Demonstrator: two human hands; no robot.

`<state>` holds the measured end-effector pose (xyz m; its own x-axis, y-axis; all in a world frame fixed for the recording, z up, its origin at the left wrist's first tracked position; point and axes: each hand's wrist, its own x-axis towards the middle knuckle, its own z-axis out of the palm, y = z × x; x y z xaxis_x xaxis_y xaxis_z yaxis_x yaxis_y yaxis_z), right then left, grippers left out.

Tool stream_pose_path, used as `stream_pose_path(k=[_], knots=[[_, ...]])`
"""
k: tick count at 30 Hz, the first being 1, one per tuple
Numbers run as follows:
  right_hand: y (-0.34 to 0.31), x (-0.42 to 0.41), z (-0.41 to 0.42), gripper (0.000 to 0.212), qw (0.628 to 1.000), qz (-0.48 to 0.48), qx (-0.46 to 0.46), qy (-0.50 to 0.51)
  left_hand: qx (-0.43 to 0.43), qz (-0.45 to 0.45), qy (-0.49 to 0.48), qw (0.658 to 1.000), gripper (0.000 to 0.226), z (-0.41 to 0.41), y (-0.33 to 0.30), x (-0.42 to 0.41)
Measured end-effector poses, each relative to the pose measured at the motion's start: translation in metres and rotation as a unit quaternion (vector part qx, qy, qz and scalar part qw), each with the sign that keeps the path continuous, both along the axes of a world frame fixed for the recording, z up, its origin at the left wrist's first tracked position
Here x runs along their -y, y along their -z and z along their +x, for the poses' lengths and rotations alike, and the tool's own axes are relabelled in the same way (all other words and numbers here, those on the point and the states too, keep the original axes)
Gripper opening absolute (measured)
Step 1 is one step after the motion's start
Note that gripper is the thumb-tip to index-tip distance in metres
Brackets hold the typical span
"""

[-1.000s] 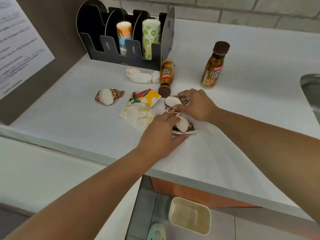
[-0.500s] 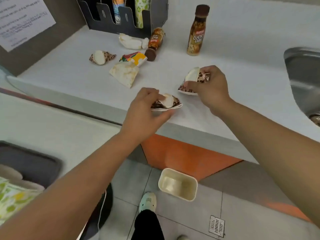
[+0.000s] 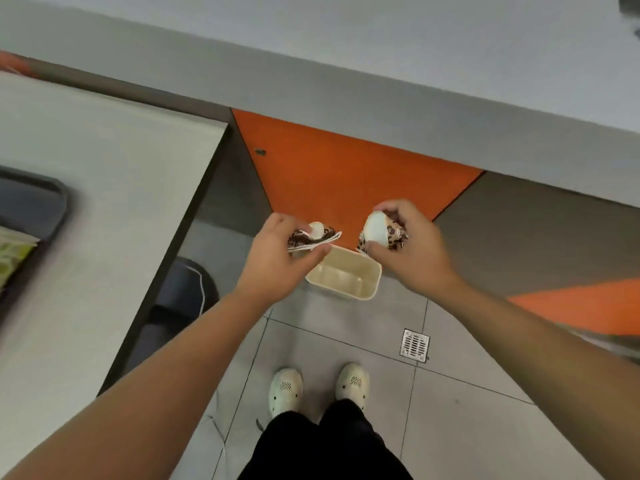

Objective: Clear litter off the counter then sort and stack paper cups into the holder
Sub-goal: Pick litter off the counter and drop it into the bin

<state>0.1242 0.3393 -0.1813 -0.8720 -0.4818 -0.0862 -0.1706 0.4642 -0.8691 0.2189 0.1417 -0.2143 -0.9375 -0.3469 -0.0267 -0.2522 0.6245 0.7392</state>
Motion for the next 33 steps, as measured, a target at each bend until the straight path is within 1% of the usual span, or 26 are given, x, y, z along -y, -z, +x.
stream_pose_path(k=[2, 5, 8, 12, 15, 18, 19, 20, 22, 23, 26, 30, 33], knots=[[0.059, -0.003, 0.008, 0.044, 0.999, 0.034, 0.038, 0.006, 0.051, 0.008, 0.002, 0.999, 0.032, 0.002, 0.053, -0.002], [0.153, -0.002, 0.012, 0.042, 0.995, 0.069, 0.075, 0.004, 0.103, 0.015, 0.0, 0.995, 0.03, -0.005, 0.141, -0.003], [0.247, 0.005, 0.007, 0.045, 0.991, 0.107, 0.081, 0.003, 0.133, -0.008, 0.022, 0.991, 0.03, -0.022, 0.227, -0.001], [0.359, 0.015, -0.01, 0.049, 0.985, 0.158, 0.07, 0.009, 0.166, -0.04, 0.063, 0.983, 0.04, -0.051, 0.327, -0.003], [0.426, 0.017, -0.027, 0.052, 0.976, 0.203, 0.08, 0.017, 0.186, -0.075, 0.106, 0.974, 0.047, -0.071, 0.392, -0.007], [0.478, 0.016, -0.043, 0.055, 0.963, 0.254, 0.091, 0.0, 0.217, -0.101, 0.141, 0.961, 0.051, -0.092, 0.44, -0.013], [0.491, 0.015, -0.046, 0.06, 0.959, 0.265, 0.098, -0.006, 0.235, -0.091, 0.153, 0.956, 0.054, -0.099, 0.452, -0.014], [0.502, 0.014, -0.049, 0.066, 0.956, 0.274, 0.105, -0.011, 0.258, -0.061, 0.164, 0.95, 0.06, -0.104, 0.461, -0.016], [0.511, 0.013, -0.049, 0.073, 0.953, 0.28, 0.113, -0.01, 0.302, 0.014, 0.17, 0.938, 0.07, -0.109, 0.467, -0.017], [0.507, 0.012, -0.048, 0.072, 0.954, 0.276, 0.116, -0.001, 0.313, 0.033, 0.166, 0.934, 0.07, -0.108, 0.465, -0.016], [0.476, 0.009, -0.04, 0.064, 0.957, 0.264, 0.121, 0.016, 0.304, 0.026, 0.161, 0.939, 0.061, -0.102, 0.438, -0.01], [0.402, 0.009, -0.032, 0.056, 0.967, 0.233, 0.105, 0.017, 0.254, 0.019, 0.15, 0.955, 0.049, -0.092, 0.36, -0.001], [0.329, 0.013, -0.029, 0.052, 0.972, 0.217, 0.086, 0.004, 0.218, 0.01, 0.149, 0.964, 0.044, -0.085, 0.282, 0.007]])
